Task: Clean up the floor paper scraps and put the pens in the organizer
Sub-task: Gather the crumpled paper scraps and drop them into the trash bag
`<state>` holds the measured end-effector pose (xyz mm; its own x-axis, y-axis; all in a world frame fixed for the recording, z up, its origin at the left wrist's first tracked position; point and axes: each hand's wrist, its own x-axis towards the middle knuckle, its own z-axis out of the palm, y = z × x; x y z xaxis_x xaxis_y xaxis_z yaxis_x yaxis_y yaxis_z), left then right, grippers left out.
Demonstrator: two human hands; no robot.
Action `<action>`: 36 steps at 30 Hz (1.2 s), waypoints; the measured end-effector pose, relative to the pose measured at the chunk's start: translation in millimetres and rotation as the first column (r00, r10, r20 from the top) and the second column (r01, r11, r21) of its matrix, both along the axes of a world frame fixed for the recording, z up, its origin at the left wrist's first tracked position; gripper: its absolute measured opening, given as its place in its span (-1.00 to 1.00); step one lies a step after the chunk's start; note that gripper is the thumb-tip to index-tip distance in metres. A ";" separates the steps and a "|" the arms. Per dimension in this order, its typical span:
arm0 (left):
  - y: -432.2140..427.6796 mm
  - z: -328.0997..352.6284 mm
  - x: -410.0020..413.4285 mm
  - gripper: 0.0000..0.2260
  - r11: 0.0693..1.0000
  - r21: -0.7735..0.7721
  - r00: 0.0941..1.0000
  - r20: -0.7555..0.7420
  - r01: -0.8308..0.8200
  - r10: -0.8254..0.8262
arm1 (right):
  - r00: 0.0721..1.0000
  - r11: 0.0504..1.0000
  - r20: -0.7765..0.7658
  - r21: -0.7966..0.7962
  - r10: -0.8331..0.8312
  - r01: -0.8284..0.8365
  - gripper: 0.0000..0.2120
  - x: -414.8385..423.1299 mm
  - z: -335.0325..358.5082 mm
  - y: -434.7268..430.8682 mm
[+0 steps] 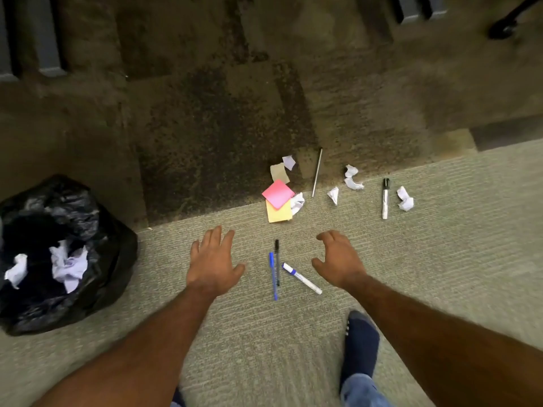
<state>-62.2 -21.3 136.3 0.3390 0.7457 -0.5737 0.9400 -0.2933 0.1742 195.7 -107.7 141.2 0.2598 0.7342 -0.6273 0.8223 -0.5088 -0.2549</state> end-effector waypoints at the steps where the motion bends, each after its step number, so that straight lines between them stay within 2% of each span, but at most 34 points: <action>1: 0.8 -4.3 11.8 -0.24 0.999 0.007 0.999 -0.016 0.042 -0.042 | 1.000 1.000 0.003 -0.007 0.008 -0.008 -0.41 9.9 -4.2 -4.0; 5: 8.1 -29.6 62.8 -0.25 0.988 0.004 0.987 -0.052 0.154 -0.153 | 1.000 0.999 0.007 -0.031 0.028 -0.028 -0.39 39.5 -29.1 -11.6; 11: 19.4 -72.4 132.4 -0.30 0.955 0.028 0.955 -0.010 0.297 -0.296 | 1.000 1.000 -0.005 0.008 0.001 -0.001 -0.38 61.8 -75.7 -3.6; 16: 33.4 -102.7 163.5 -0.30 0.934 0.079 0.936 0.005 0.349 -0.351 | 1.000 0.999 -0.018 0.048 -0.002 0.003 -0.41 67.7 -110.5 14.1; 18: 40.2 -116.4 165.9 -0.32 0.958 0.069 0.958 0.051 0.277 -0.281 | 0.999 0.995 -0.032 0.098 -0.027 0.030 -0.47 66.9 -122.3 23.1; 20: 46.5 -129.8 162.3 -0.38 0.999 0.028 0.988 0.152 0.026 -0.030 | 0.986 0.980 -0.100 0.133 -0.135 0.148 -0.56 62.9 -132.5 33.8; 22: 53.2 -141.7 156.0 -0.47 0.957 -0.032 0.924 0.252 -0.290 0.288 | 0.881 0.908 -0.291 0.082 -0.373 0.411 -0.73 53.6 -140.7 46.4; 24: 60.6 -152.3 148.6 -0.51 0.899 -0.061 0.858 0.275 -0.435 0.434 | 0.734 0.810 -0.423 0.001 -0.530 0.586 -0.89 38.5 -150.0 60.2; 27: 70.1 -164.3 138.2 -0.47 0.951 0.020 0.932 0.210 -0.307 0.296 | 0.588 0.712 -0.497 -0.089 -0.638 0.697 -0.83 14.8 -167.6 80.7; 29: 76.5 -170.3 134.8 -0.44 0.976 0.052 0.957 0.210 -0.214 0.198 | 0.531 0.661 -0.498 -0.122 -0.686 0.740 -0.76 3.3 -177.6 92.2; 32: 88.0 -175.8 135.6 -0.43 0.987 0.073 0.959 0.255 -0.146 0.123 | 0.521 0.639 -0.473 -0.123 -0.711 0.760 -0.69 -5.7 -189.3 102.3; 34: 95.0 -176.1 137.8 -0.43 0.989 0.068 0.957 0.269 -0.131 0.108 | 0.556 0.646 -0.438 -0.076 -0.706 0.760 -0.65 -7.0 -193.5 106.2; 36: 100.1 -176.9 139.5 -0.43 0.990 0.064 0.958 0.268 -0.124 0.103 | 0.578 0.658 -0.420 -0.062 -0.699 0.750 -0.77 -6.7 -195.3 108.7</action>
